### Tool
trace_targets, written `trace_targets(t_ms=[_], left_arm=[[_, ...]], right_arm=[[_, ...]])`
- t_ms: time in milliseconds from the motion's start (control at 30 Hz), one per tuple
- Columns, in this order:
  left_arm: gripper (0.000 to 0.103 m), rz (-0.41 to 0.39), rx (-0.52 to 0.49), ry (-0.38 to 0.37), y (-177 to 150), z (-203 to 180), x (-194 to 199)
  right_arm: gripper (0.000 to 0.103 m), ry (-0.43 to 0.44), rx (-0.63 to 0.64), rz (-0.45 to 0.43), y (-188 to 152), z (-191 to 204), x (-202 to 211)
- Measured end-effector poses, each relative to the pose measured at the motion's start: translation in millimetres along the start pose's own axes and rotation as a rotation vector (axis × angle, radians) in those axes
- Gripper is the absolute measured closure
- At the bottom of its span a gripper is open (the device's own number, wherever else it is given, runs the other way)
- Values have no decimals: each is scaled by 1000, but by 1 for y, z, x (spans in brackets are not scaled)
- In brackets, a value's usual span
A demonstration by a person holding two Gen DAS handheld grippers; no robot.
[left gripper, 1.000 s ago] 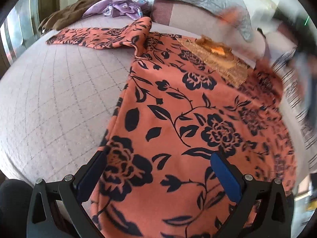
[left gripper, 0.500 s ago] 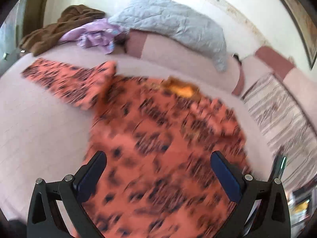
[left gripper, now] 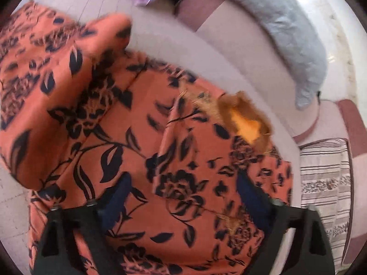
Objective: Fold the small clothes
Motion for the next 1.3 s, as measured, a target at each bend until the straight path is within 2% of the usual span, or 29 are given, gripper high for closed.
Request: trace_targets(t_ms=[33, 67, 100, 167, 267, 333, 400, 533, 600, 667, 767, 800, 900, 1033, 1133, 1167, 1200, 1233, 1267, 1300], left_arm=[[45, 11, -12, 24, -1, 3, -5], [82, 1, -36, 61, 0, 5, -5], [98, 7, -59, 98, 1, 7, -5], [96, -12, -40, 71, 2, 6, 5], [96, -219, -164, 54, 6, -19, 66], [96, -307, -209, 50, 1, -24, 98], [96, -287, -215, 75, -5, -14, 95], [95, -64, -204, 228, -23, 40, 20], [92, -133, -227, 194, -26, 43, 19], [92, -161, -273, 203, -30, 42, 19], [91, -216, -366, 224, -37, 38, 16], [91, -240, -384, 225, -39, 37, 14], [91, -253, -364, 189, -42, 37, 9], [91, -258, -307, 99, -33, 46, 17], [91, -255, -282, 64, -31, 49, 17], [91, -256, -283, 64, -31, 45, 18], [91, -257, -285, 65, -31, 45, 17], [91, -258, -286, 66, -32, 45, 19], [91, -261, -287, 65, -31, 45, 18], [91, -262, -286, 62, -30, 44, 16]], right_arm=[[7, 2, -1, 0, 0, 1, -1], [7, 4, -1, 0, -1, 1, -1], [6, 3, -1, 1, -1, 1, -1], [6, 1, 1, 2, -1, 2, -1], [6, -3, 1, 5, -2, 4, -2], [6, -5, 2, 6, -3, 4, -2], [6, -12, 6, 9, -3, 5, -2], [6, -21, 13, 18, -4, 7, -4], [6, -26, 16, 23, -4, 7, -4], [6, -31, 14, 34, -3, 8, -5], [6, -86, 29, 100, 3, 14, -7], [6, -76, 8, 107, 10, 19, -5], [6, 23, 17, 60, 53, 43, -1], [6, 82, -5, 47, 114, 48, -27], [6, 51, -121, 105, 142, 14, -71], [6, 10, -159, 129, 144, -4, -85], [8, -103, -213, 148, 144, -36, -96], [10, -158, -254, 148, 143, -54, -98], [13, -142, -332, 110, 145, -73, -94], [12, -140, -356, 79, 148, -78, -88]])
Point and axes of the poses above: each gripper's, at about its wrist camera, not at the fingertips, and x roughly against the way its jaws point, z to its left, y to its top, the point moved 7 cm from there along -x, roughly the way its jaws point, and after that the axes turned 1 degree about -z, right-handed, at the moved point
